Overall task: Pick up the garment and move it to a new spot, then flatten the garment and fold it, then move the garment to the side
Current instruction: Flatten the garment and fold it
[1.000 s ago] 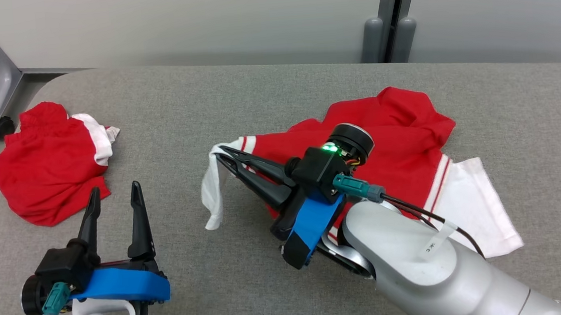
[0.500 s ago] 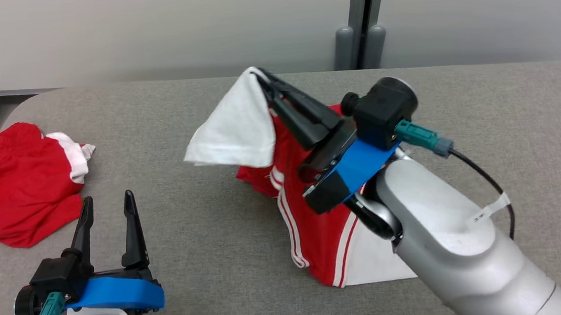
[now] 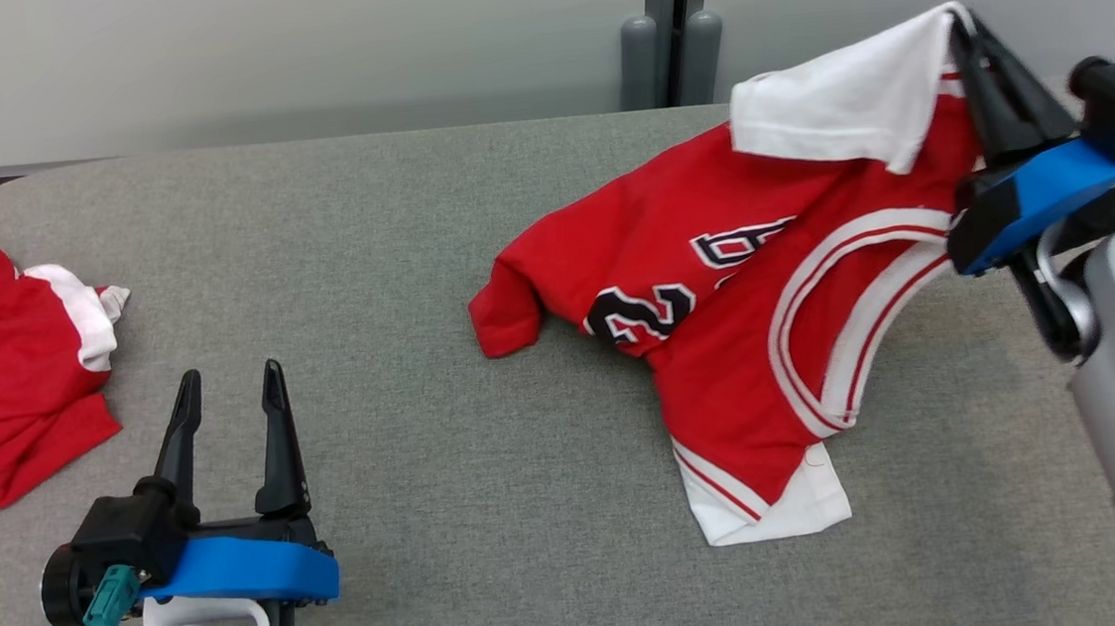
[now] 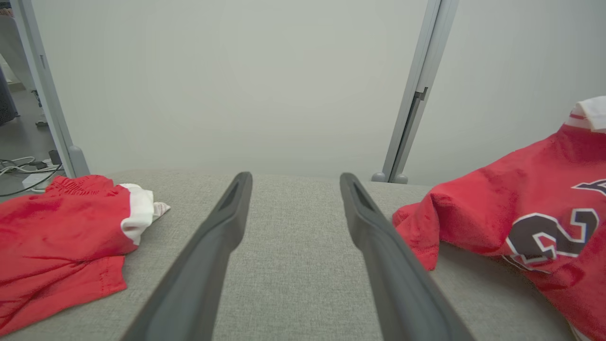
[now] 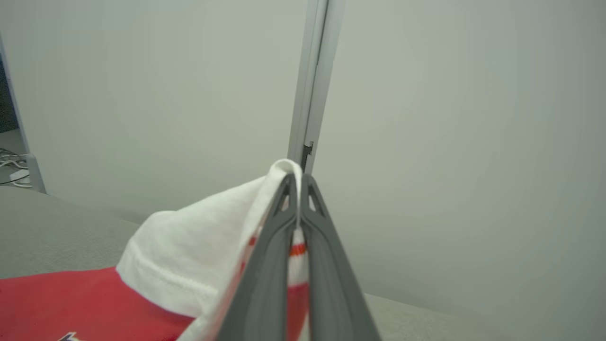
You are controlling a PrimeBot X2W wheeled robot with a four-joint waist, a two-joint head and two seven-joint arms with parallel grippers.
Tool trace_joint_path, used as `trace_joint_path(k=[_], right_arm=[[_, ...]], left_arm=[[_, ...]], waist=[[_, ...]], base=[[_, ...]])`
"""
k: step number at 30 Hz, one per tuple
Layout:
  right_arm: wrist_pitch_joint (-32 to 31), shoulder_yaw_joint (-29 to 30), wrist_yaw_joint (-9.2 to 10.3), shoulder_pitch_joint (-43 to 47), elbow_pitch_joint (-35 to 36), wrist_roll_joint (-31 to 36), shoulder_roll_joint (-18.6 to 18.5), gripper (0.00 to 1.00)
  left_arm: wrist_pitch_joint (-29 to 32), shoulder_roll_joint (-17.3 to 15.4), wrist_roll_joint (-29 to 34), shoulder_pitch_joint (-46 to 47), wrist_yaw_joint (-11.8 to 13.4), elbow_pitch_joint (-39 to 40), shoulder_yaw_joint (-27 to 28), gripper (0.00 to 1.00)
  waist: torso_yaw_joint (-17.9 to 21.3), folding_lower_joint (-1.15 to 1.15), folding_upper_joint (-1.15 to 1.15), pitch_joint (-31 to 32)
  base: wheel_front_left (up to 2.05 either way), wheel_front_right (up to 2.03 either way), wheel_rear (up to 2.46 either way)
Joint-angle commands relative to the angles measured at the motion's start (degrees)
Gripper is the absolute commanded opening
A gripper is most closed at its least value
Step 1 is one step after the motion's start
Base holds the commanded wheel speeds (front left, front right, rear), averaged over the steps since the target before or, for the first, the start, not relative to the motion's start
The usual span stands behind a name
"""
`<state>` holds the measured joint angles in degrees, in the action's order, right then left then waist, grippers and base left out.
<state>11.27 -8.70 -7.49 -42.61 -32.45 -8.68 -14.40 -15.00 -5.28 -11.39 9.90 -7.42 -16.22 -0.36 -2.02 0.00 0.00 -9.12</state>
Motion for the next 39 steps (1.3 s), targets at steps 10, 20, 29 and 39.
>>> trace_joint_path(k=[10, 20, 29, 39], right_arm=[[-1.36, 15.73, -0.01, -6.21, -14.05, 9.05, -8.11, 0.0], [1.79, 23.85, 0.0, -10.9, -21.88, 17.64, -5.49, 1.0], [3.92, 23.66, -0.01, -7.62, -17.13, 19.61, 0.72, 1.0], [3.95, 13.93, 0.0, 3.44, -8.73, 14.2, 6.28, 1.0]], left_arm=[[-0.23, -1.06, -1.32, 3.28, -0.11, -0.31, -1.41, 1.0], [-0.23, -0.75, -1.53, 4.52, -0.11, -0.72, -1.14, 1.0], [-0.23, -0.9, -0.79, 2.55, -0.11, -0.89, 0.12, 1.0], [-0.23, -0.53, -0.06, 0.6, -0.11, -0.18, 1.14, 1.0]], waist=[[-4.14, 0.0, 0.0, -3.86], [-4.82, 0.0, 0.0, -5.32], [-2.55, 0.0, 0.0, -2.91], [-0.99, 0.0, 0.0, -0.96]], base=[[0.0, 0.0, 0.0], [0.0, 0.0, 0.0], [0.0, 0.0, 0.0], [0.0, 0.0, 0.0]])
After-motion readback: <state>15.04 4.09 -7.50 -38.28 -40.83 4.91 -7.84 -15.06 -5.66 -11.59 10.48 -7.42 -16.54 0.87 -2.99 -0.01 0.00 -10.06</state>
